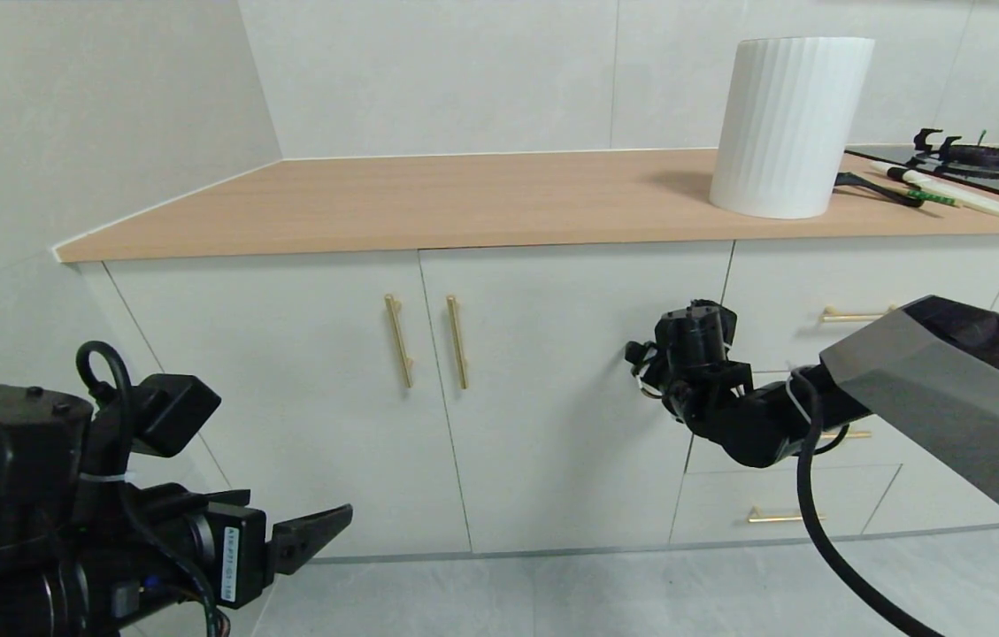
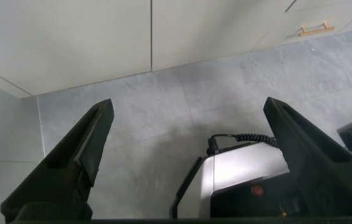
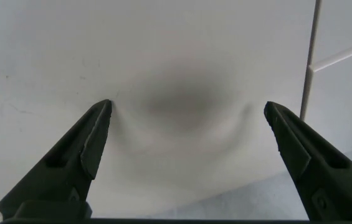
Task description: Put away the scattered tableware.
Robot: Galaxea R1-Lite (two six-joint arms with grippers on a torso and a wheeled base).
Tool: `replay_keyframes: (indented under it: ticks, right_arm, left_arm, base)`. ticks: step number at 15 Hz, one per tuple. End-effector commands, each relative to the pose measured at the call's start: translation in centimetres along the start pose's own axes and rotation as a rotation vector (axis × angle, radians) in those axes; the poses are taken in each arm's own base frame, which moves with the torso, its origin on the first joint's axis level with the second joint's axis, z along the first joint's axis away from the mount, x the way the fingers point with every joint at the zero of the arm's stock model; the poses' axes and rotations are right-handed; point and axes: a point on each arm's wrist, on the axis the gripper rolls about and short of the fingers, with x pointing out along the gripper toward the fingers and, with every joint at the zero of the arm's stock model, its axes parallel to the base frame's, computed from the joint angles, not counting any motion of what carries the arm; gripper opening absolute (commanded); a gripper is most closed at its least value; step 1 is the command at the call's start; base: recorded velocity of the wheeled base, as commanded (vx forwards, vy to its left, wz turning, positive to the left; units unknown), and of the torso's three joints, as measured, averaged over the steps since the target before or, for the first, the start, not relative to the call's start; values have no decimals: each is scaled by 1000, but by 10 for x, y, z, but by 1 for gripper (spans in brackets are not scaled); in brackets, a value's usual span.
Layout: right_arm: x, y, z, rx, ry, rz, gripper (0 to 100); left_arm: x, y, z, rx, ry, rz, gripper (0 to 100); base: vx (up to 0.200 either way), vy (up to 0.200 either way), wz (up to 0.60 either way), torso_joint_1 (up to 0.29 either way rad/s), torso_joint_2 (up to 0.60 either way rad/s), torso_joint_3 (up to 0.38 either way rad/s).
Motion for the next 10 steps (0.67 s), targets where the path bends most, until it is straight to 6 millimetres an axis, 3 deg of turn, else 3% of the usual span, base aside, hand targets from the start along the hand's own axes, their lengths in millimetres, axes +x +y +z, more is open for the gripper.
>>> replay_keyframes:
  ticks: [1,6,8,10]
  right_arm:
    - [3,-2,-1,-1,0,-6,100]
    - [0,-2,4,3,-5,-5,100]
    - [-38,-5,15,-11,97,90,100]
    - [-99,-19,27,-43,335,342,100]
  left_arm:
    - [0,0,0,-1,0,0,100]
    - [0,0,0,-1,0,0,100]
    - [0,0,0,-1,0,0,100]
    - [-1,0,0,1,-3,-1,100]
  base:
    - [0,0,0,0,0,0]
    - [0,0,0,0,0,0]
    - [0,0,0,0,0,0]
    - [0,0,0,0,0,0]
